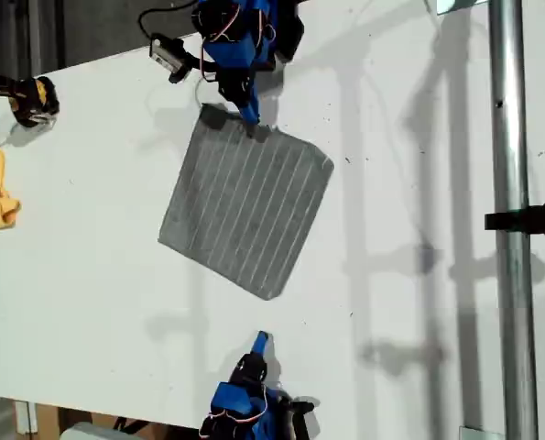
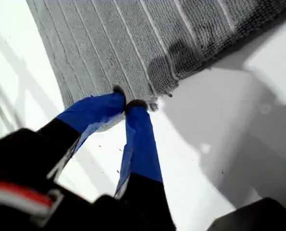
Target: Grasp corners of a towel and fold twice.
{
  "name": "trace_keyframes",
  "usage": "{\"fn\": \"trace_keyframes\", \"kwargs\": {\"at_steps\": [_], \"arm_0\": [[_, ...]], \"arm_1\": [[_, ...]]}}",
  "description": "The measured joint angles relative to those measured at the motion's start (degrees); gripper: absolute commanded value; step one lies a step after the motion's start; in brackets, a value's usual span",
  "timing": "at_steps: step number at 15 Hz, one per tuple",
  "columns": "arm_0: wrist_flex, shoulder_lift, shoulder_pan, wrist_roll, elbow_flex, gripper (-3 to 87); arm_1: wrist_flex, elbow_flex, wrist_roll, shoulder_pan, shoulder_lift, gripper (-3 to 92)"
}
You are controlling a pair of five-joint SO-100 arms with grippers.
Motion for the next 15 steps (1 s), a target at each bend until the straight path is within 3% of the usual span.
{"fn": "trace_keyframes", "kwargs": {"at_steps": [1, 3, 4, 11, 15], "arm_0": [[0.0, 0.0, -0.4, -0.6, 0.0, -1.8], [0.0, 0.0, -7.1, -17.3, 0.0, -1.7], [0.0, 0.0, -7.7, -22.2, 0.0, -1.7], [0.0, 0.0, -8.2, -24.8, 0.0, -1.5], [0.0, 0.0, -8.2, -24.8, 0.0, -1.6]], "arm_1": [[0.0, 0.0, 0.0, -0.1, 0.2, -0.1], [-0.1, 0.0, 0.0, -4.0, 0.2, -0.1], [-0.1, 0.0, 0.0, -4.0, 0.2, -0.1], [-0.1, -8.9, -1.0, -8.6, -1.7, -0.1], [-4.6, -27.4, -4.8, -15.7, -25.4, -0.1]]}}
